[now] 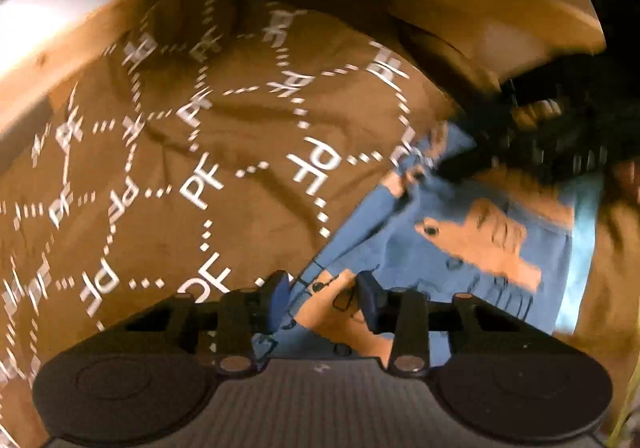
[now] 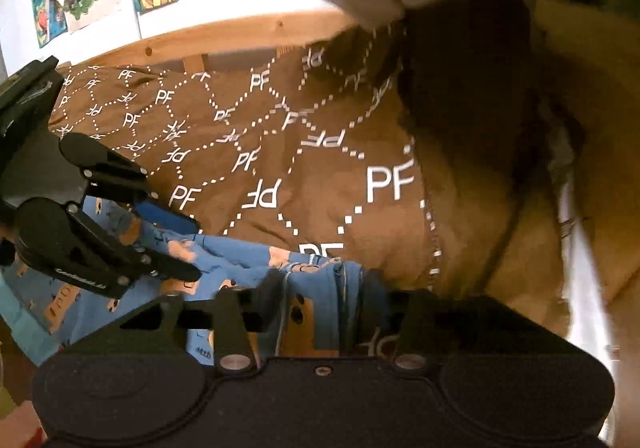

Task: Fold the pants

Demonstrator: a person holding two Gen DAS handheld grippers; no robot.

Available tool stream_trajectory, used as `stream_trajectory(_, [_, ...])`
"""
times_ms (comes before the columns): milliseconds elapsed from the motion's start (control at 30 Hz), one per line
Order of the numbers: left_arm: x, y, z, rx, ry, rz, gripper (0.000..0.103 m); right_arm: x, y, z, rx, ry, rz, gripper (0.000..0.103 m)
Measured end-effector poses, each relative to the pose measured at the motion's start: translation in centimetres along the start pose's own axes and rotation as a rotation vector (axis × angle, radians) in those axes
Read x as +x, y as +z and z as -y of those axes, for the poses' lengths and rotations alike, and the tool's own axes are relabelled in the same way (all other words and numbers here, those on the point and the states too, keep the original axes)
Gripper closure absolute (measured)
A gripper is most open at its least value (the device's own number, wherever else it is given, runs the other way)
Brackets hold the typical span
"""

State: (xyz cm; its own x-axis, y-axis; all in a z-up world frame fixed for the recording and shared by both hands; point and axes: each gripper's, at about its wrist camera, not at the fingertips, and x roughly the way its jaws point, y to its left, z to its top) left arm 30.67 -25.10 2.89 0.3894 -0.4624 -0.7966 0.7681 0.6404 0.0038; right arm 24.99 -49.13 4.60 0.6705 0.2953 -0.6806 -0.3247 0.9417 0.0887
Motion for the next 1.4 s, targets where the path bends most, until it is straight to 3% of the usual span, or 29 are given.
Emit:
stream_trajectory(100, [0.1,0.2,-1.0,-0.077,-0.004,0.003,0.081,0.5,0.1,0.6,0.035,0.006,-0.004,0.078])
stream_trajectory(133, [0.1,0.2,-1.2,-0.096,0.002,0.002,0.083,0.1,0.1,0.7,0.035,-0.008,0.018,0.094])
stream_trajectory(233, [0.2,0.2,-1.2,-0.110,0.022,0.015,0.083,-1.1,0.2,1.1,0.061,-0.035,0.079,0.097])
stream_trajectory(300, [0.3,-0.2,-0.7,-0.081,0.056,0.000,0.082,-0.5,0.1,1.0,0.030,-0.060,0.061,0.095])
stream_trajectory(400, [-0.3,-0.1,0.0,-0.075,0.077,0.000,0.074,0.0,-0.3,1.0,0.040,-0.081,0.031,0.076])
stream_trajectory(467, [-1.4,-0.2,0.6,-0.054,0.106,0.032,0.045,-1.4,-0.3,1.2,0.063,-0.074,0.060,0.047])
stream_trajectory(500, [-2.3,-0.5,0.8,-0.041,0.118,0.063,0.041,-2.5,-0.5,1.2,0.067,-0.075,0.080,0.044])
stream_trajectory(600, [-3.8,-1.6,1.8,-0.011,0.085,0.080,0.040,-5.4,-1.6,0.8,0.079,-0.068,0.109,0.043])
stream_trajectory(667, [-4.0,-2.6,2.4,0.004,0.066,0.061,0.042,-7.1,-3.0,0.6,0.133,-0.029,0.102,0.053])
stream_trajectory(767, [-3.5,-4.4,3.0,0.015,0.045,-0.008,0.042,-8.5,-5.4,0.5,0.235,0.034,0.077,0.068])
stream_trajectory(867, [-2.6,-6.3,3.4,0.054,0.071,-0.077,0.042,-8.8,-7.8,0.1,0.324,0.093,0.039,0.071])
stream_trajectory(1000, [-2.6,-7.8,2.6,0.036,0.089,-0.098,0.037,-8.0,-9.2,-0.3,0.350,0.013,-0.030,0.078])
stream_trajectory(1100, [-3.2,-7.3,2.6,0.054,0.100,-0.116,0.033,-8.1,-8.8,-0.2,0.406,0.002,-0.037,0.071])
stream_trajectory(1167, [-3.9,-6.7,2.3,0.040,0.101,-0.111,0.033,-8.1,-8.5,-0.4,0.425,0.012,-0.030,0.060])
stream_trajectory(1267, [-5.1,-5.2,1.7,-0.020,0.042,-0.073,0.033,-7.5,-8.3,-0.2,0.485,-0.003,-0.023,0.059])
stream_trajectory(1400, [-4.5,-0.4,0.6,-0.164,-0.044,-0.051,0.033,-6.9,-8.6,1.4,0.699,-0.007,-0.025,0.059])
